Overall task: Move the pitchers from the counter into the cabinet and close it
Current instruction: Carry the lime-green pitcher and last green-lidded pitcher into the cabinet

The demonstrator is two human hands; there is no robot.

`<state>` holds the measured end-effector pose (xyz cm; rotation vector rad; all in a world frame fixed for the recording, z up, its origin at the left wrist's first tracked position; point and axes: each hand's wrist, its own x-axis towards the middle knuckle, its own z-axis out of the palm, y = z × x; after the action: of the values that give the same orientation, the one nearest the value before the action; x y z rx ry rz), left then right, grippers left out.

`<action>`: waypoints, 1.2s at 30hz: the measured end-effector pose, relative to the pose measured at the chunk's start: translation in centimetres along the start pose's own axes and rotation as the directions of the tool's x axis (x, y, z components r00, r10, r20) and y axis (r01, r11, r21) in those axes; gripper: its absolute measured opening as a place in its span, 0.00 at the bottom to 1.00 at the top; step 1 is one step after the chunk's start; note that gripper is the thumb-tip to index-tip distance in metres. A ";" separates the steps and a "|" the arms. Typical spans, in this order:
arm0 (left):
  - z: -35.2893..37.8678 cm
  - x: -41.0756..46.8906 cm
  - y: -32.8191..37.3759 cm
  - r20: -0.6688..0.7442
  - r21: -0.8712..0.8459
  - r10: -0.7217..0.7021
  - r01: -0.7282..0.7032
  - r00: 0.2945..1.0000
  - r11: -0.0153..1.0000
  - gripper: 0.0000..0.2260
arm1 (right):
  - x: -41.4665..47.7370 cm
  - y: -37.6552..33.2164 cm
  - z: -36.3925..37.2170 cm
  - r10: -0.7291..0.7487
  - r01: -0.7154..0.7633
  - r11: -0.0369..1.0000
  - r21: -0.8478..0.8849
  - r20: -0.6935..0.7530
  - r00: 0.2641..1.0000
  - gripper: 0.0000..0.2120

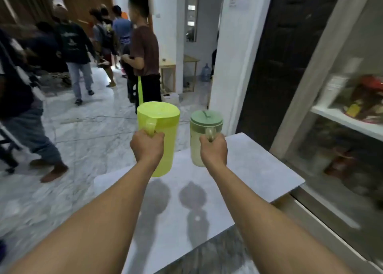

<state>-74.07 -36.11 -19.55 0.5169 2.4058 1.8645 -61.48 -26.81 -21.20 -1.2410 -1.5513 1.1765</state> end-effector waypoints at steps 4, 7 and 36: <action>2.7 -5.3 4.8 0.154 -0.069 0.074 -0.064 0.985 0.996 0.08 | -1.5 -1.4 -9.2 -0.035 0.034 0.999 -0.008 -0.140 0.990 0.08; 5.2 -10.0 8.5 0.252 -0.104 0.134 -0.111 0.958 0.988 0.09 | -2.7 -2.2 -16.5 -0.032 0.025 0.999 -0.027 -0.278 0.960 0.09; 22.3 -53.6 36.1 0.599 -0.560 0.539 -0.171 0.592 0.811 0.05 | -15.1 -5.2 -69.4 -0.151 0.046 0.988 -0.148 -0.862 0.485 0.07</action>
<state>-9.89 -23.30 0.20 1.4732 1.3293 1.7343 6.52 -29.86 -0.21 -1.4577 -0.8535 0.2205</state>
